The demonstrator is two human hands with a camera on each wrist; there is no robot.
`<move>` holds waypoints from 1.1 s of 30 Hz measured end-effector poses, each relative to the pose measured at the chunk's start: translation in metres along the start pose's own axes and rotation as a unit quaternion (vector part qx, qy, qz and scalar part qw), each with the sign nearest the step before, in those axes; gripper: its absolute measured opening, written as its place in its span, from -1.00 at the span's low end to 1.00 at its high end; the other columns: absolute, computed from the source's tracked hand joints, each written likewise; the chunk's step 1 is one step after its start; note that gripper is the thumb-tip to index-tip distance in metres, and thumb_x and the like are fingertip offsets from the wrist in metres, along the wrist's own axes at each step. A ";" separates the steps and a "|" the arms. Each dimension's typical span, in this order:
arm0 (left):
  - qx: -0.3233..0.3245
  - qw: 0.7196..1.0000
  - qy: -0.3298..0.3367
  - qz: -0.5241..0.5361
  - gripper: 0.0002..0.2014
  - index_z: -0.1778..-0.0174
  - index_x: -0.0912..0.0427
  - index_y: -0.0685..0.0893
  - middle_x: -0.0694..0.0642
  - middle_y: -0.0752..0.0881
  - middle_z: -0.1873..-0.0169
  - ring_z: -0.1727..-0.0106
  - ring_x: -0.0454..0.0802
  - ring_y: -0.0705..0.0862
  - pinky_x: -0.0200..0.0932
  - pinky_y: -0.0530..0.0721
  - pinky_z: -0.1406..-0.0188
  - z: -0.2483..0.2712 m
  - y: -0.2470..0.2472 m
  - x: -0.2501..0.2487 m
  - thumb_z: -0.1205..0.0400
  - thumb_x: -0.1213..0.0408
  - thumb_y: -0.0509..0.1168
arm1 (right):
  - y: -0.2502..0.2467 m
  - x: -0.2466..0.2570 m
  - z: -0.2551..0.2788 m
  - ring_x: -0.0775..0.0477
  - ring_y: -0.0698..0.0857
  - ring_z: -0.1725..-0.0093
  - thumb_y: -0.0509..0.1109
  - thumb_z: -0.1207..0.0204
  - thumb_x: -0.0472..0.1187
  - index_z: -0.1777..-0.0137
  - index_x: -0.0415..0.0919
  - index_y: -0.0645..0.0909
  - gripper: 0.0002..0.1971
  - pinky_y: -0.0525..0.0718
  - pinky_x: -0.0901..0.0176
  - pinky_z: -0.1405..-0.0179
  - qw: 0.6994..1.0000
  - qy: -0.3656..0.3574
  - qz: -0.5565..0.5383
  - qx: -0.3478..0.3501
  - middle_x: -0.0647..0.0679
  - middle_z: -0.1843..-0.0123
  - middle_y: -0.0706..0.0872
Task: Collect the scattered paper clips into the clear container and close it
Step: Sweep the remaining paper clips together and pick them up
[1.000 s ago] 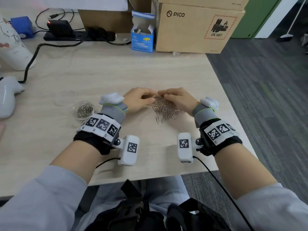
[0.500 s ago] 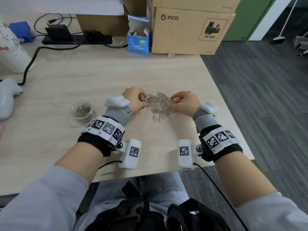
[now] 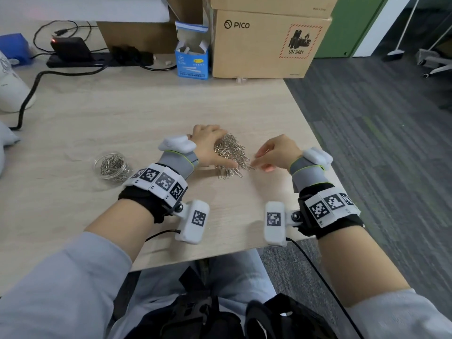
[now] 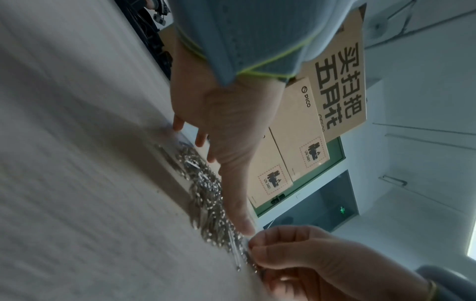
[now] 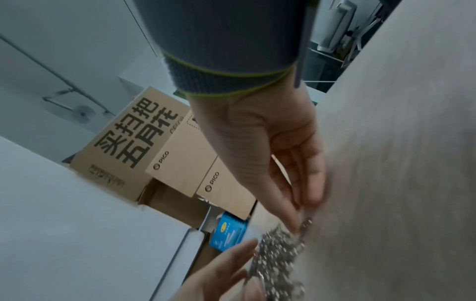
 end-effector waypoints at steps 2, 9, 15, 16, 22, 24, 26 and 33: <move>0.021 0.999 0.019 -0.044 -0.03 -0.55 -0.09 0.27 -0.03 0.22 -0.59 -0.58 0.08 0.10 0.11 0.16 -0.47 0.000 0.009 -0.007 -0.24 -0.20 0.52 | 0.006 -0.001 0.001 0.02 0.70 0.57 0.56 -0.22 -0.52 0.40 -0.26 0.61 -0.78 0.81 0.14 0.28 1.000 0.001 -0.023 0.006 -0.17 0.43 0.68; -0.011 0.999 0.048 -0.006 -0.25 -0.36 -0.10 0.55 0.01 0.50 -0.36 -0.39 0.12 0.34 0.02 0.40 -0.35 -0.001 0.004 -0.013 -0.21 -0.11 0.57 | 0.024 0.010 -0.008 -0.01 0.69 0.58 0.55 -0.27 -0.44 0.41 -0.20 0.61 -0.80 0.82 -0.05 0.21 0.996 -0.063 -0.062 -0.025 -0.18 0.47 0.70; -0.047 0.997 0.045 0.045 -0.64 -0.07 0.03 0.75 0.14 0.65 -0.09 -0.12 0.13 0.62 -0.07 0.55 -0.09 -0.005 -0.005 -0.008 -0.36 0.09 0.53 | 0.013 0.005 -0.012 -0.13 0.71 0.27 0.34 -0.45 -0.49 0.26 -0.25 0.66 -0.83 0.74 0.15 0.09 0.948 -0.059 -0.288 -0.121 -0.32 0.17 0.72; -0.057 0.996 0.045 0.053 -0.69 -0.03 0.05 0.77 0.15 0.67 -0.06 -0.08 0.13 0.65 -0.08 0.56 -0.05 -0.005 -0.006 -0.008 -0.38 0.13 0.53 | 0.018 0.003 -0.012 -0.13 0.71 0.24 0.29 -0.50 -0.51 0.14 -0.35 0.66 -0.86 0.74 0.24 0.11 0.930 -0.050 -0.352 -0.091 -0.36 0.10 0.70; -0.078 0.993 0.034 0.081 -0.79 0.07 0.13 0.80 0.15 0.74 0.04 0.04 0.09 0.67 -0.23 0.43 0.13 -0.012 -0.009 -0.005 -0.39 0.23 0.52 | 0.032 -0.003 -0.010 -0.24 0.72 -0.03 0.12 -0.62 -0.50 -0.06 -0.52 0.56 -0.81 0.70 0.24 -0.08 0.844 -0.003 -0.537 -0.001 -0.42 -0.11 0.64; -0.078 0.991 0.028 0.106 -0.80 0.10 0.17 0.81 0.17 0.77 0.07 0.13 0.05 0.64 -0.22 0.48 0.12 -0.015 -0.010 -0.003 -0.38 0.25 0.53 | 0.033 -0.004 -0.012 -0.18 0.73 0.02 0.13 -0.63 -0.45 -0.11 -0.51 0.53 -0.82 0.72 0.25 -0.03 0.819 0.012 -0.573 0.015 -0.39 -0.10 0.66; -0.086 0.986 0.024 0.143 -0.81 0.12 0.20 0.81 0.19 0.79 0.12 0.19 0.00 0.65 -0.22 0.55 0.10 -0.017 -0.015 -0.001 -0.37 0.26 0.54 | 0.035 -0.004 -0.013 -0.15 0.74 0.06 0.13 -0.65 -0.40 -0.17 -0.50 0.49 -0.79 0.74 0.25 0.04 0.796 0.026 -0.603 0.038 -0.35 -0.03 0.69; -0.088 0.967 0.072 0.229 -0.82 0.11 0.25 0.80 0.06 0.71 0.30 0.52 -0.45 0.57 -0.63 0.45 0.40 -0.020 -0.027 -0.029 -0.39 0.32 0.52 | 0.045 0.009 -0.007 -0.18 0.77 0.22 0.10 -0.69 -0.22 0.10 -0.44 0.56 -0.69 0.79 0.16 0.27 0.779 0.084 -0.611 0.113 -0.27 0.30 0.78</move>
Point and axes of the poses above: each hand's wrist, its own z-axis away from the middle knuckle, its own y-axis out of the palm, x = y × z, the point moved 7 cm from there along -z, towards the middle knuckle
